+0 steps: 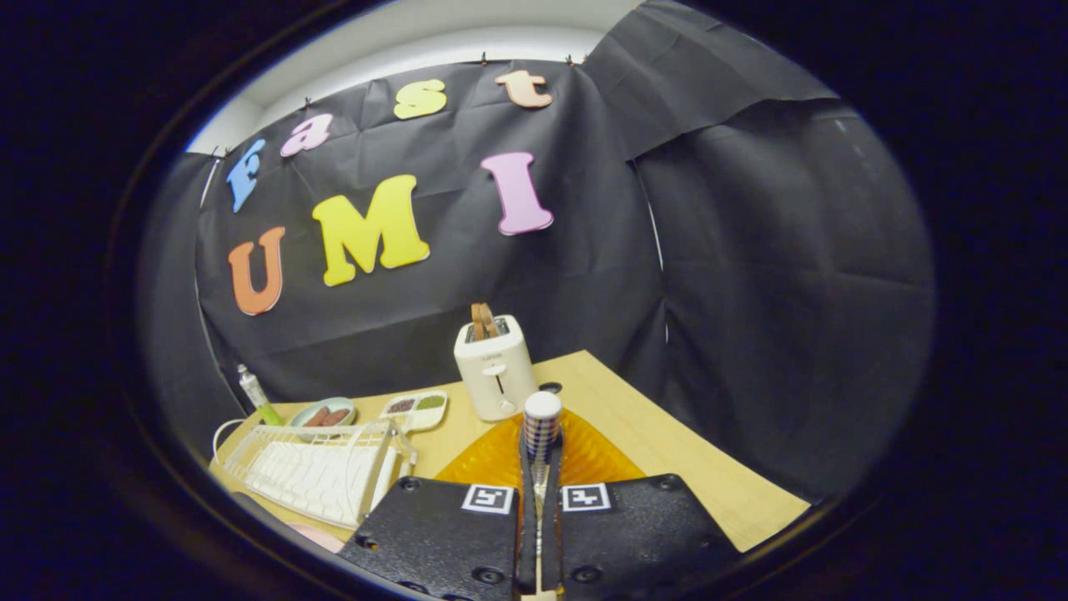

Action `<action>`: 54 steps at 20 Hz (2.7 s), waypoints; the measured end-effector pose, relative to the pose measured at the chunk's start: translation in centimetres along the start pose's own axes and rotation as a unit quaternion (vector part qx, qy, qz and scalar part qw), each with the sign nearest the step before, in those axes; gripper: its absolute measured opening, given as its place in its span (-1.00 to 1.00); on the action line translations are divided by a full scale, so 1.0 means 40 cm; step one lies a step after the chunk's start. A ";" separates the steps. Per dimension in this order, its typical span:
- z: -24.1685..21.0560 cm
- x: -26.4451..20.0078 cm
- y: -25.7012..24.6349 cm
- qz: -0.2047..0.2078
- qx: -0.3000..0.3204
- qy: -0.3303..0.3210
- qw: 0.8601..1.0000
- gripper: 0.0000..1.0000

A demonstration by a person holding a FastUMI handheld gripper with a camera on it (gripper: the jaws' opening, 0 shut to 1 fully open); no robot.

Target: Take the plate from the dish rack, then take the spoon from the basket and place it into the plate.

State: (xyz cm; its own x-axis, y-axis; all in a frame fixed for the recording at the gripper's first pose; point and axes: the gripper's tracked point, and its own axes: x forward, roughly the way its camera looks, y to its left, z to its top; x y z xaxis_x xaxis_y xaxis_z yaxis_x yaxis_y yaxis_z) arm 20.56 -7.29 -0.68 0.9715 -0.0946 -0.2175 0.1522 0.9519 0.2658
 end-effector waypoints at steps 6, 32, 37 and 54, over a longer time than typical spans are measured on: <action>0.051 -0.175 0.140 0.023 -0.018 -0.039 0.999 -0.85; -0.492 -0.372 0.606 0.131 -0.127 0.066 0.981 -0.84; -0.506 -0.368 0.617 0.143 -0.112 0.081 0.980 -0.77; -0.359 -0.368 0.569 0.131 -0.104 0.001 0.986 0.53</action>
State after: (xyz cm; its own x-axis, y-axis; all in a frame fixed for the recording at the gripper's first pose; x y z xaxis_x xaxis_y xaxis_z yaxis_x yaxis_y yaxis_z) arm 7.11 19.93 -4.91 0.9722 0.1627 -0.1683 -0.1448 0.9829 0.1138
